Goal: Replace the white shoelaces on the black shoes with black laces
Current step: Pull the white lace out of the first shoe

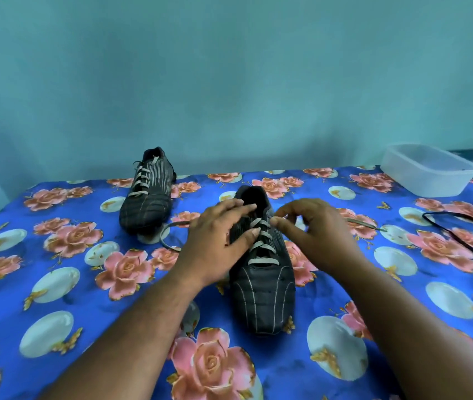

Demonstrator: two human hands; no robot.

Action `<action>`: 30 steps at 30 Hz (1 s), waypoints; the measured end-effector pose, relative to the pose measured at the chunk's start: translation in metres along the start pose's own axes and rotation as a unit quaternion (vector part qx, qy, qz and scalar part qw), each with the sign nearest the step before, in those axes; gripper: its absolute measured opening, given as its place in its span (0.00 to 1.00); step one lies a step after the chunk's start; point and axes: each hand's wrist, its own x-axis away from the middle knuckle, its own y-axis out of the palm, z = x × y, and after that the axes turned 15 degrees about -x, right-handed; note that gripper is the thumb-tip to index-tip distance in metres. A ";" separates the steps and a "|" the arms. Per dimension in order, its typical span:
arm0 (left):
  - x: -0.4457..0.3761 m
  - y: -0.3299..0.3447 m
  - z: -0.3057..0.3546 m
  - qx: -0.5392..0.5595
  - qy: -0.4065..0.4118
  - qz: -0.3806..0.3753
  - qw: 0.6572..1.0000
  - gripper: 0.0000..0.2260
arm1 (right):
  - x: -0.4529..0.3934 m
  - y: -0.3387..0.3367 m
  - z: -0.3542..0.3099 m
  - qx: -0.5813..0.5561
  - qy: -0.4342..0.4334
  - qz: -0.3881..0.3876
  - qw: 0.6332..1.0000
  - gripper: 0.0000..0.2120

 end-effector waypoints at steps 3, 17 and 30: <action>0.000 0.001 -0.001 0.001 0.000 0.002 1.000 0.28 | 0.001 0.010 0.004 0.003 -0.051 -0.001 0.999 0.04; -0.001 0.008 -0.003 0.024 -0.007 0.019 1.000 0.26 | 0.000 0.021 0.005 -0.198 0.093 -0.048 0.975 0.05; 0.000 0.007 -0.004 0.031 -0.010 0.015 0.999 0.26 | 0.001 0.019 0.006 -0.183 0.068 -0.053 0.979 0.07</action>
